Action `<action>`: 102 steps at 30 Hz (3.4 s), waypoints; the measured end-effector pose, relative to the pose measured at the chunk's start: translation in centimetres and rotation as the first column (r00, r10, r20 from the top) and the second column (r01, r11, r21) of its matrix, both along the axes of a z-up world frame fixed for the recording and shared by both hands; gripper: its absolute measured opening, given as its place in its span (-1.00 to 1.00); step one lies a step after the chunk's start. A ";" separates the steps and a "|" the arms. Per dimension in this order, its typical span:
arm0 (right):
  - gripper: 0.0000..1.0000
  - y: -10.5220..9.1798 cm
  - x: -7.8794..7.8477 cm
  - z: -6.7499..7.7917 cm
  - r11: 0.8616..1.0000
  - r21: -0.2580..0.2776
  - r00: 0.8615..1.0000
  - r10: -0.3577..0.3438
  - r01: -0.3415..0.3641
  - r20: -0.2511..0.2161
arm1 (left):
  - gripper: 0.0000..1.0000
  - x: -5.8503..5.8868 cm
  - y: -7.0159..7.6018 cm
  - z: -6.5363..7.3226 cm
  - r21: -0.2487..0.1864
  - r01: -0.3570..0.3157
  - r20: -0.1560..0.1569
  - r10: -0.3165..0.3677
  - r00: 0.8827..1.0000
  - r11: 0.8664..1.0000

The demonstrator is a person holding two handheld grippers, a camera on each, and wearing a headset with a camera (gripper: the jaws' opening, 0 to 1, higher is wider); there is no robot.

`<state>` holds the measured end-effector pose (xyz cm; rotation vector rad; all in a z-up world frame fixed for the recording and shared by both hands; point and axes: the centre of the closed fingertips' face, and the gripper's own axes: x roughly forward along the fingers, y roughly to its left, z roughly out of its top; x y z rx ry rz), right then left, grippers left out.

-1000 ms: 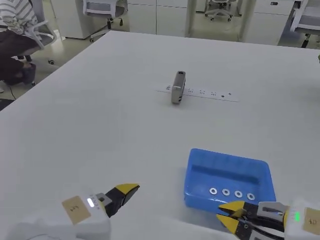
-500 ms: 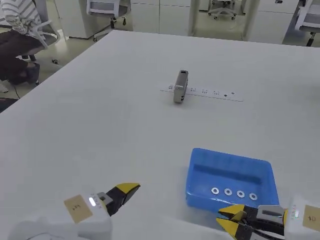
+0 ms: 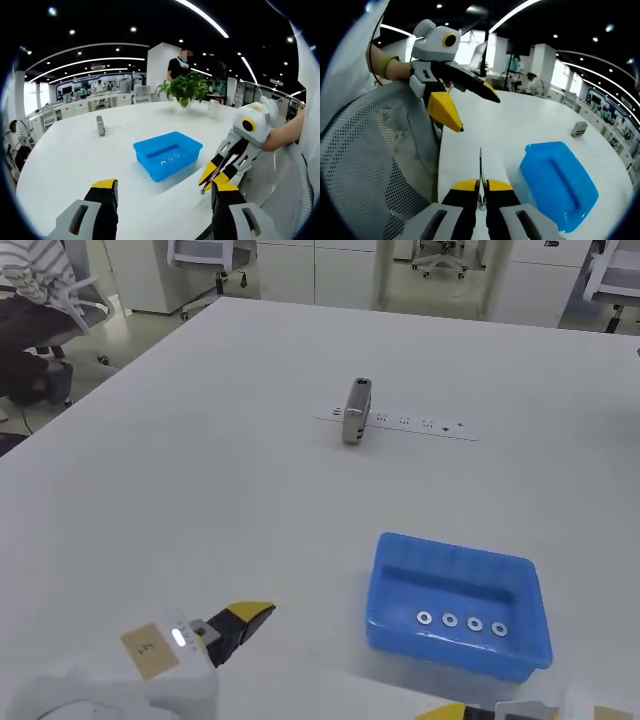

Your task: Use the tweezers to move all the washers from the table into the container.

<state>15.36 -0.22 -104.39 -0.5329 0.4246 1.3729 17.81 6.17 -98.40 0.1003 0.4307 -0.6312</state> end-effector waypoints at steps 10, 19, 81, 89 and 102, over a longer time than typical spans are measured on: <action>-0.93 -0.5 -0.2 0.9 0.996 0.055 0.997 -0.061 0.064 -0.049 | 0.54 0.1 0.2 0.1 -0.001 -0.010 0.005 0.010 1.000 1.000; -0.92 -0.5 -0.3 0.7 0.997 0.054 0.998 -0.050 0.051 -0.033 | 0.54 0.1 0.0 0.0 0.000 -0.003 0.002 0.003 1.000 1.000; -0.94 1.9 12.6 6.2 0.928 0.251 0.960 -0.253 0.276 -0.120 | 0.64 0.1 -0.6 1.6 -0.096 0.003 0.036 0.000 0.999 0.995; -0.94 1.9 14.8 4.4 0.899 0.249 0.921 -0.298 0.359 -0.251 | 0.61 0.1 -0.4 1.4 -0.083 -0.006 0.029 0.008 1.000 0.997; -0.94 3.0 16.0 1.8 0.905 0.205 0.900 -0.298 0.372 -0.318 | 0.57 0.1 -0.4 1.4 -0.093 -0.007 0.021 0.009 1.000 0.996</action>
